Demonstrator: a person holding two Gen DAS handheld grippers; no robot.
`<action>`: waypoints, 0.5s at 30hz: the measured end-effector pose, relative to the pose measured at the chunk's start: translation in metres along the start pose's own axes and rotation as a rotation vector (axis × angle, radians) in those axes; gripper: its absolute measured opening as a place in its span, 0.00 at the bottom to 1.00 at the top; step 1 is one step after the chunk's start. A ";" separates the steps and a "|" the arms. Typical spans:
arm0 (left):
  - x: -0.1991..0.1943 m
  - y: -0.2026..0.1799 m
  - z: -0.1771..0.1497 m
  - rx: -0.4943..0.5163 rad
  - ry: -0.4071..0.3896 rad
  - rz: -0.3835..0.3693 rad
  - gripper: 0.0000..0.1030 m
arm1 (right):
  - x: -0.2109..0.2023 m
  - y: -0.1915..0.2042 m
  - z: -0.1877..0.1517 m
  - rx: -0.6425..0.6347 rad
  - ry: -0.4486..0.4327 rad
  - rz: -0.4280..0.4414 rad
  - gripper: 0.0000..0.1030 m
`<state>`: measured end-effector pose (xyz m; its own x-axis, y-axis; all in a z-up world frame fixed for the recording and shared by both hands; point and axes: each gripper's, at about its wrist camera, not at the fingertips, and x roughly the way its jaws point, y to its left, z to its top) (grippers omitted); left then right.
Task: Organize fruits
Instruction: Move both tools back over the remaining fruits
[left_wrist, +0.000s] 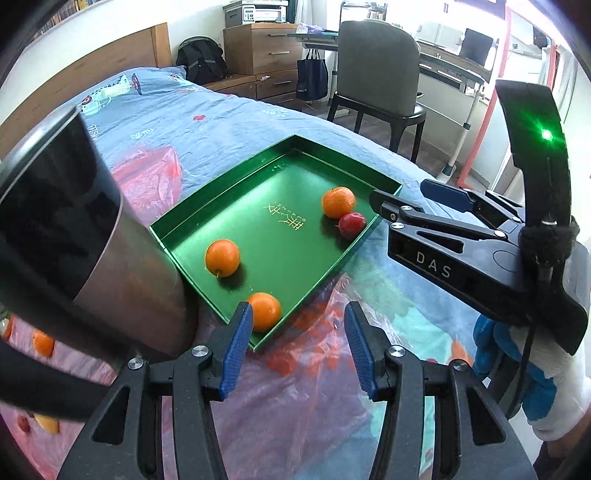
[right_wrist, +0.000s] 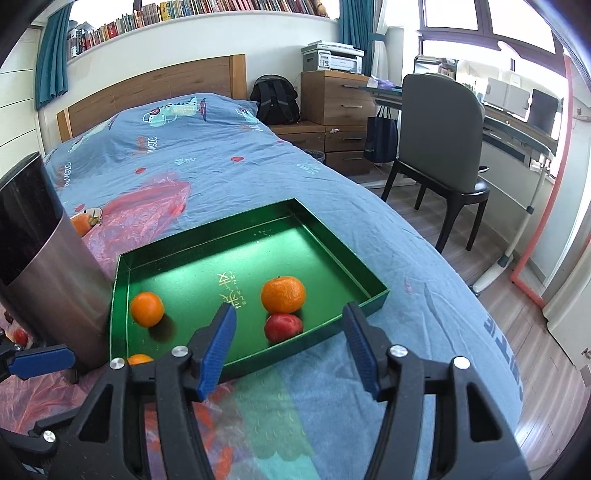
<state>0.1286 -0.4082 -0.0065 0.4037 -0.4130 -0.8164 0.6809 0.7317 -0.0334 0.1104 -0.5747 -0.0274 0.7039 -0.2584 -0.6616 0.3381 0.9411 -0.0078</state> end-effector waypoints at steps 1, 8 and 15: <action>-0.009 0.001 -0.006 -0.004 -0.006 0.004 0.45 | -0.008 0.002 -0.002 -0.002 -0.002 0.005 0.84; -0.060 0.026 -0.050 -0.078 -0.026 0.052 0.45 | -0.061 0.029 -0.021 -0.024 -0.009 0.063 0.84; -0.104 0.059 -0.094 -0.146 -0.054 0.131 0.46 | -0.103 0.068 -0.046 -0.034 -0.004 0.145 0.85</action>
<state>0.0692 -0.2716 0.0226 0.5179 -0.3342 -0.7874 0.5260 0.8504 -0.0150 0.0319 -0.4741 0.0055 0.7466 -0.1198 -0.6544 0.2113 0.9754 0.0625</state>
